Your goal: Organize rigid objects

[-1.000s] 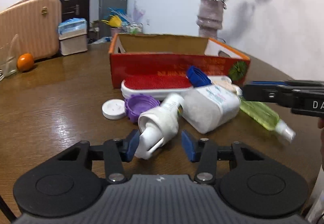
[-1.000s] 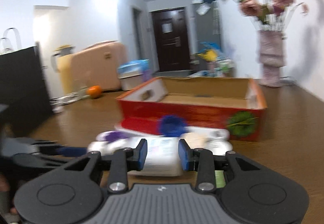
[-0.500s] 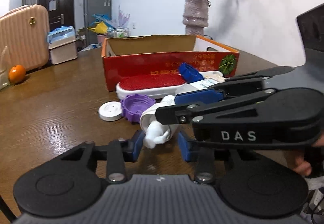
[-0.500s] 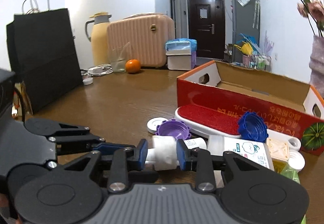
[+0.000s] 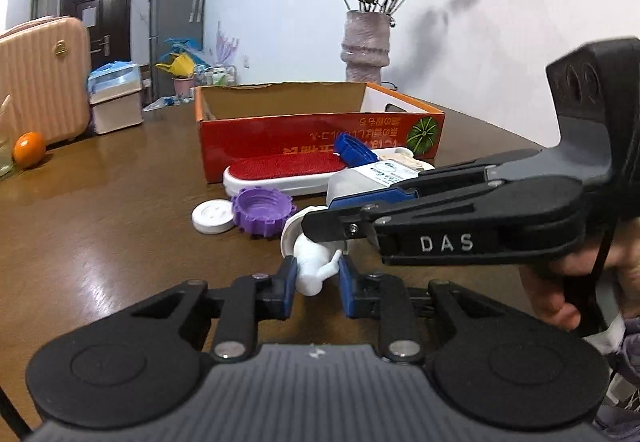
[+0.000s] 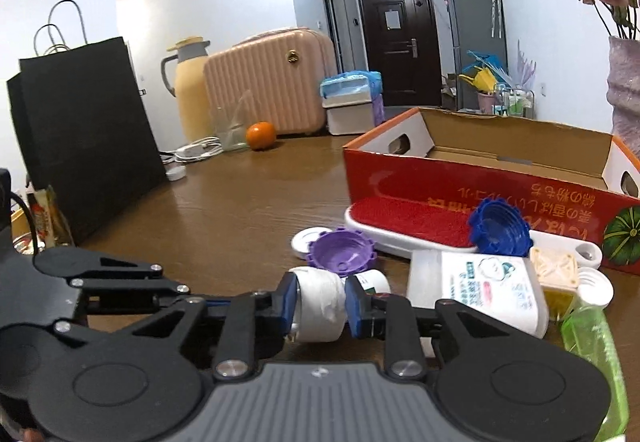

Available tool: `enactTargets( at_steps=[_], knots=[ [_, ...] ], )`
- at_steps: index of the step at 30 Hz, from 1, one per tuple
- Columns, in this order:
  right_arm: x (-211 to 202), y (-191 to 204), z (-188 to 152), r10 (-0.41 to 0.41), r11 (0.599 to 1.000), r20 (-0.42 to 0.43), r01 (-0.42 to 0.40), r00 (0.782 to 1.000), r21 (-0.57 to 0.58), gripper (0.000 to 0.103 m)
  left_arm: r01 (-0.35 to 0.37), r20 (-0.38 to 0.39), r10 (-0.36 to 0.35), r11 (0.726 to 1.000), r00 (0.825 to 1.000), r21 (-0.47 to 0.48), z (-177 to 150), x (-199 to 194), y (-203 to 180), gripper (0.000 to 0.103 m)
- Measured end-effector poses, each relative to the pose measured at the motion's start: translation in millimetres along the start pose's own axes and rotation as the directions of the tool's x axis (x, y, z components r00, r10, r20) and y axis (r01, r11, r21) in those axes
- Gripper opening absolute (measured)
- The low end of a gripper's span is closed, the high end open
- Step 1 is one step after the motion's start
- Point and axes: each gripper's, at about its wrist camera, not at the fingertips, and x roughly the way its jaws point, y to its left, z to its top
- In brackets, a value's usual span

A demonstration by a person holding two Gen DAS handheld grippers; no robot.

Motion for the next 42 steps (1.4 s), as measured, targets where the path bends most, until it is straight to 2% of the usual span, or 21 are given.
enactTargets(
  at_steps=[6,9,11,13,15,16,19,22,23,24,28,31,33,38,40,42],
  knots=[
    [2.7,25.3,-3.7,-0.011,0.998,-0.023,0.009,1.0,-0.058,0.025,-0.041,-0.021,0.041,0.999,0.999,-0.028,-8.0,-8.5,-2.8,0.018],
    [-2.8,22.4,-2.1,0.058,0.998,-0.038,-0.058,0.998,0.004,0.025,-0.028,-0.009,0.027,0.999,1.0,-0.046,-9.1,-12.6,5.0,0.02],
    [-6.8,21.1,-0.4,0.062,0.998,-0.032,-0.061,0.998,0.027,0.025,-0.009,0.033,0.01,1.0,0.999,-0.009,-11.8,-18.0,2.0,0.019],
    [-10.5,17.0,-1.0,0.068,0.997,-0.03,-0.066,0.997,0.047,0.025,-0.029,0.072,0.024,0.998,0.997,0.058,-15.3,-20.7,-8.0,0.024],
    [-11.9,10.7,-2.9,0.078,0.993,-0.022,-0.075,0.997,0.088,0.025,-0.036,0.074,0.03,0.996,0.997,0.08,-16.6,-20.9,-11.9,0.086],
    [-10.9,9.7,-3.9,0.082,0.992,-0.027,-0.079,0.996,0.097,0.025,-0.031,0.08,0.024,0.996,0.997,0.086,-17.1,-21.5,-13.3,0.091],
    [-11.6,16.7,-6.7,0.088,0.995,-0.049,-0.085,0.995,0.06,0.025,-0.007,0.059,0.001,0.996,0.998,0.094,-16.6,-15.3,-12.3,0.089],
    [-12.3,24.0,-7.1,0.158,0.987,-0.058,-0.156,0.986,0.049,0.025,0.002,-0.008,-0.002,0.998,1.0,0.059,-11.6,-2.4,-4.8,0.078],
    [-13.8,26.5,-6.4,0.163,0.986,-0.052,-0.161,0.985,0.039,0.025,0.007,-0.019,-0.006,0.999,1.0,0.05,-9.8,0.4,-2.0,0.059],
    [-16.6,27.5,-5.6,0.162,0.986,-0.041,-0.161,0.986,0.037,0.025,-0.001,-0.027,0.003,0.999,1.0,0.043,-10.6,0.7,1.6,0.049],
    [-27.6,18.9,-0.7,0.13,0.99,0.006,-0.13,0.992,0.055,0.028,-0.026,-0.02,0.027,0.999,0.999,0.037,-12.1,-2.9,7.0,0.049],
    [-20.0,12.9,-1.8,0.026,0.999,-0.014,-0.025,1.0,0.037,0.03,-0.031,-0.02,0.032,0.999,0.999,0.034,-15.1,-11.1,7.8,0.049],
    [-11.4,10.4,-4.9,0.008,1.0,-0.034,-0.007,0.999,0.02,0.03,-0.038,-0.02,0.039,0.999,0.999,0.035,-17.8,-18.3,9.0,0.049],
    [-3.5,19.3,-9.6,-0.038,0.998,-0.041,0.036,0.998,-0.057,0.03,-0.127,-0.041,0.129,0.991,0.991,0.04,-24.4,-29.6,24.8,0.05],
    [-3.5,17.2,-5.7,-0.005,0.999,-0.035,0.003,0.999,-0.05,0.036,-0.14,-0.03,0.141,0.99,0.99,0.034,-25.7,-34.2,31.4,0.057],
    [-1.4,16.3,0.8,0.007,0.997,-0.036,-0.01,0.999,-0.077,0.044,-0.138,-0.021,0.139,0.99,0.99,0.022,-25.5,-36.1,34.2,0.068]
  ],
)
